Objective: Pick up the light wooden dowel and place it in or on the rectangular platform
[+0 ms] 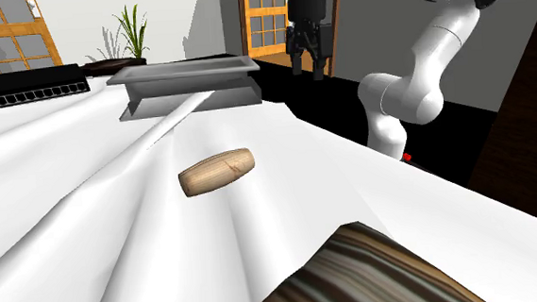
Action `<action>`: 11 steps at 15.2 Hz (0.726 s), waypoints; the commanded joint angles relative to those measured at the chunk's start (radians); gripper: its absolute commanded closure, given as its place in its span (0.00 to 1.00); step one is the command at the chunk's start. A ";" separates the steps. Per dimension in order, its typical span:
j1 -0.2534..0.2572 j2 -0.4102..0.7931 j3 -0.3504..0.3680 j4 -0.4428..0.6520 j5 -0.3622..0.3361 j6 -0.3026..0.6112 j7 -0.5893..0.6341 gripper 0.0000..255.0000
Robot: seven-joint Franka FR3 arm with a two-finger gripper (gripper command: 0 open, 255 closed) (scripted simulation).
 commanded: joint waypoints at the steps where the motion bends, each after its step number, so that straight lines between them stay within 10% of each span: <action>1: 0.000 0.000 0.000 0.000 0.000 0.000 0.000 0.00; 11: 0.045 0.362 0.083 0.225 0.038 0.140 0.048 0.00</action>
